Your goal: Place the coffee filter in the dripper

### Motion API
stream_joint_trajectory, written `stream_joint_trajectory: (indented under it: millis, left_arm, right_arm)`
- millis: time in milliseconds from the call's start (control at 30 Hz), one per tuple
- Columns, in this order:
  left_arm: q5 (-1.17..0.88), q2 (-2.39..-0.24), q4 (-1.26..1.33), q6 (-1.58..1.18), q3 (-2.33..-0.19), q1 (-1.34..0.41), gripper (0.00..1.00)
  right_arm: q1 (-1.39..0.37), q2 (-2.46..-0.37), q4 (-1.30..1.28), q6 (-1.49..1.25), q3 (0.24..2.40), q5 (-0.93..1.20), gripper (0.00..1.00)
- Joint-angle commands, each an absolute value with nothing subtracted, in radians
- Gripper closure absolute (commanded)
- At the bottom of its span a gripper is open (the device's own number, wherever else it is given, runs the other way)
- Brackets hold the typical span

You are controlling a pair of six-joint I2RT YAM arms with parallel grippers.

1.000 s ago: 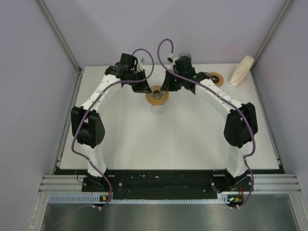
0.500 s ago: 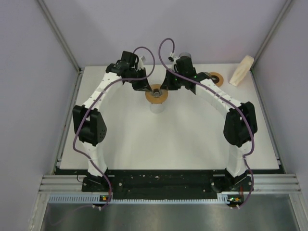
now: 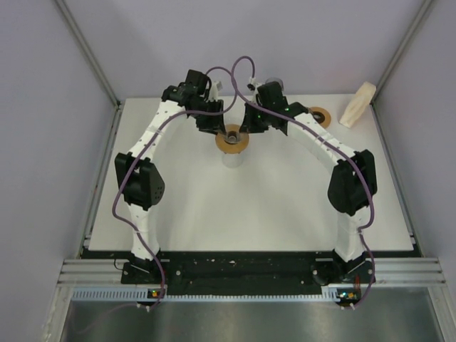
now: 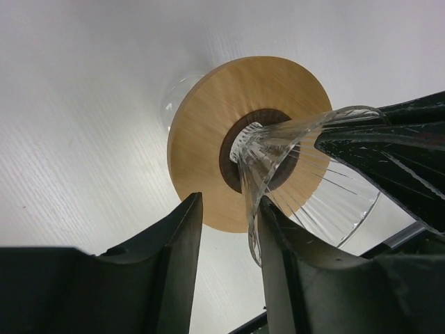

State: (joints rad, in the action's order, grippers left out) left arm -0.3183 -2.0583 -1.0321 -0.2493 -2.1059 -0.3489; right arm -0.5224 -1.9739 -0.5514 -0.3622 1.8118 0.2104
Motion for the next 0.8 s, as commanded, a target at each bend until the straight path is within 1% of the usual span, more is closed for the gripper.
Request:
stream_joint_trajectory:
  millis: [0,67,133,233,267,300,333,367,500,700,767]
  left_arm:
    - [-0.163,-2.042,-1.013,-0.170,-2.140,-0.331,0.54]
    - [-0.101,-2.022,-0.959,-0.149,-2.125,-0.331,0.53]
    - [-0.090,-2.014,-0.928,-0.134,-2.103,-0.331,0.55]
    - [-0.118,-2.002,-0.896,-0.121,-2.060,-0.333,0.62]
    - [-0.124,-1.999,-0.881,-0.115,-2.046,-0.334,0.69]
    - [-0.120,-1.997,-0.876,-0.110,-2.034,-0.336,0.78]
    - [-0.117,-1.997,-0.870,-0.109,-2.028,-0.337,0.91]
    - [-0.115,-2.000,-0.870,-0.107,-2.025,-0.337,1.00]
    - [-0.135,-2.031,-0.919,-0.143,-2.011,-0.331,1.00]
    - [-0.267,-2.157,-1.002,-0.213,-2.016,-0.293,1.00]
    - [-0.272,-2.186,-1.012,-0.215,-2.010,-0.284,1.00]
  right_arm:
    - [-0.520,-2.045,-0.805,-0.290,1.805,0.129,1.00]
    - [-0.522,-2.051,-0.807,-0.290,1.813,0.136,1.00]
    - [-0.522,-2.057,-0.807,-0.288,1.821,0.141,1.00]
    - [-0.528,-2.060,-0.807,-0.288,1.830,0.143,1.00]
    - [-0.529,-2.059,-0.807,-0.288,1.835,0.143,1.00]
    - [-0.531,-2.059,-0.805,-0.288,1.838,0.144,1.00]
    - [-0.531,-2.059,-0.808,-0.290,1.842,0.144,1.00]
    - [-0.531,-2.057,-0.808,-0.290,1.845,0.144,1.00]
    - [-0.532,-2.071,-0.810,-0.291,1.856,0.153,1.00]
    - [-0.508,-2.147,-0.808,-0.296,1.875,0.209,1.00]
    - [-0.505,-2.166,-0.813,-0.293,1.879,0.221,1.00]
